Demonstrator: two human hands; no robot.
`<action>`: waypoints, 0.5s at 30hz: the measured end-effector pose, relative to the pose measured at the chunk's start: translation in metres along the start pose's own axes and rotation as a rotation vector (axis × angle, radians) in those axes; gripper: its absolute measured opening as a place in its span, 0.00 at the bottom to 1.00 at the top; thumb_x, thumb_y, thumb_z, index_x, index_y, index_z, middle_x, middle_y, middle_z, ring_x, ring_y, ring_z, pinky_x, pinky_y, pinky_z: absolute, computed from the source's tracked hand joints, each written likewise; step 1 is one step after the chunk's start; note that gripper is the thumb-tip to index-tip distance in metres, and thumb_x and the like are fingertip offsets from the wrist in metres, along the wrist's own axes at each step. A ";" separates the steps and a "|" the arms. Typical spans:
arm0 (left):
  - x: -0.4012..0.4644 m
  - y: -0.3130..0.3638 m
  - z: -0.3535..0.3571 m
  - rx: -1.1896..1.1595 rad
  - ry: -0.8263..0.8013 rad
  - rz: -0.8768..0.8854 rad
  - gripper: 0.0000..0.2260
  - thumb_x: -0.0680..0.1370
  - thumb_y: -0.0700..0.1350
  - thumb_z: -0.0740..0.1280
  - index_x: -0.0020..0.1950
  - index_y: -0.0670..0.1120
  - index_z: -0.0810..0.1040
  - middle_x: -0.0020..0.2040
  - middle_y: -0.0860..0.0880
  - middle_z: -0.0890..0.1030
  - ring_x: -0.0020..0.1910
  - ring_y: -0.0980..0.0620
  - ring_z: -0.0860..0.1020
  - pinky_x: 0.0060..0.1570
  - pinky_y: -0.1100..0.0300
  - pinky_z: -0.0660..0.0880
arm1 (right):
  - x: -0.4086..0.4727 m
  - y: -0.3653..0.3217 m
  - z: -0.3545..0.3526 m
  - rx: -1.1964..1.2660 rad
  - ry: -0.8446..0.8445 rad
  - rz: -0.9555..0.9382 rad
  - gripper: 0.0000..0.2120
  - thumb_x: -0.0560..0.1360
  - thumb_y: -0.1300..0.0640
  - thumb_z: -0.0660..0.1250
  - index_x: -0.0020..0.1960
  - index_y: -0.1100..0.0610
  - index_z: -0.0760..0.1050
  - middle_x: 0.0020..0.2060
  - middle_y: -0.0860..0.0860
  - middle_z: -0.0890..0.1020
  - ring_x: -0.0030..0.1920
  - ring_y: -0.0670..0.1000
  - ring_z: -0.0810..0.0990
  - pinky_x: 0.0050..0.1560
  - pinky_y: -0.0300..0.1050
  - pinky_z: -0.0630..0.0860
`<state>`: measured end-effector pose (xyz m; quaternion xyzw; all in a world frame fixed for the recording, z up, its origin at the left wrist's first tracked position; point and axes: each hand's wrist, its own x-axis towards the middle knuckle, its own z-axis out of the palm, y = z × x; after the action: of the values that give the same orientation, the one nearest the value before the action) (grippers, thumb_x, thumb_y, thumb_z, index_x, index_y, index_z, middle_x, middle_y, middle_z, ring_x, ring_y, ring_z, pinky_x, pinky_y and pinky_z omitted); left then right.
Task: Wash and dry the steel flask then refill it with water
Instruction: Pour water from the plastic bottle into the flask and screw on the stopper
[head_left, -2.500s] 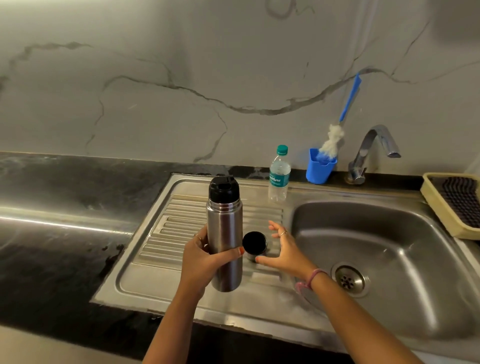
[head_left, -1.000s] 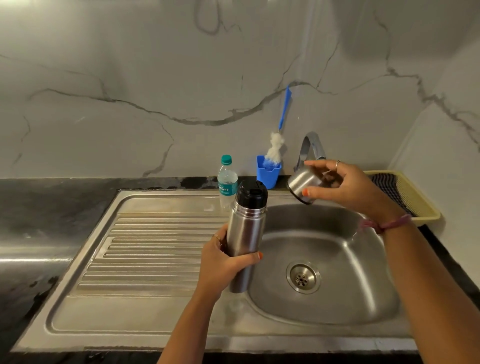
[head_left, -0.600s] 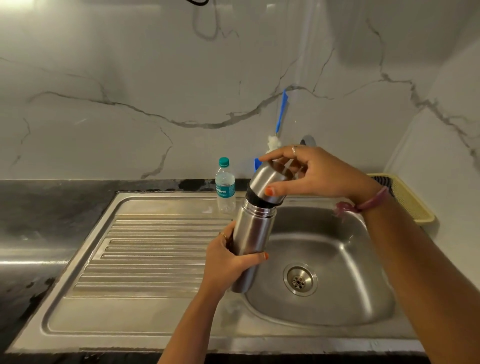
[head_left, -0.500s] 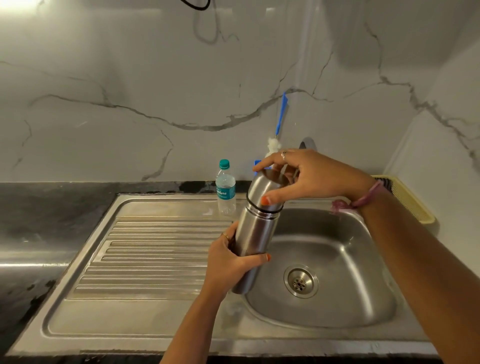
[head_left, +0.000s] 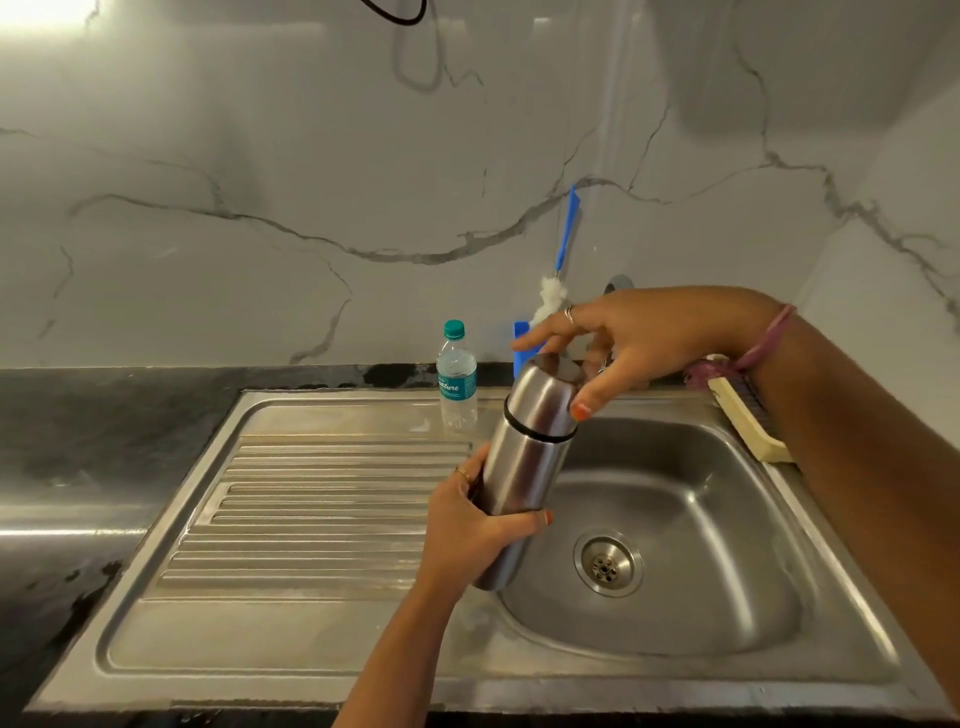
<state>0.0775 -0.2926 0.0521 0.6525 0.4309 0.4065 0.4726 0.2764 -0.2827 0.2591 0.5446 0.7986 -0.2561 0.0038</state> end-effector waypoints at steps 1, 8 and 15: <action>0.000 -0.002 0.000 0.006 -0.002 0.001 0.32 0.61 0.39 0.83 0.60 0.58 0.77 0.49 0.58 0.84 0.48 0.58 0.82 0.45 0.66 0.79 | 0.001 0.002 0.000 -0.016 0.028 0.012 0.31 0.66 0.47 0.77 0.66 0.42 0.70 0.54 0.39 0.79 0.40 0.30 0.78 0.46 0.34 0.73; 0.002 -0.006 0.001 -0.009 -0.019 -0.021 0.32 0.61 0.40 0.83 0.59 0.60 0.77 0.49 0.62 0.83 0.48 0.60 0.82 0.44 0.68 0.78 | 0.020 0.010 0.019 -0.209 0.256 0.149 0.29 0.63 0.27 0.64 0.53 0.47 0.75 0.43 0.44 0.79 0.39 0.42 0.77 0.36 0.35 0.66; 0.008 -0.010 -0.002 0.027 -0.028 -0.002 0.32 0.60 0.41 0.84 0.58 0.61 0.76 0.49 0.63 0.82 0.48 0.59 0.81 0.47 0.65 0.79 | 0.023 0.008 0.018 -0.121 0.165 0.084 0.28 0.61 0.30 0.71 0.54 0.45 0.73 0.43 0.40 0.77 0.41 0.43 0.79 0.40 0.35 0.70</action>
<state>0.0767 -0.2827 0.0442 0.6641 0.4302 0.3910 0.4702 0.2692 -0.2683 0.2336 0.5956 0.7867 -0.1613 -0.0185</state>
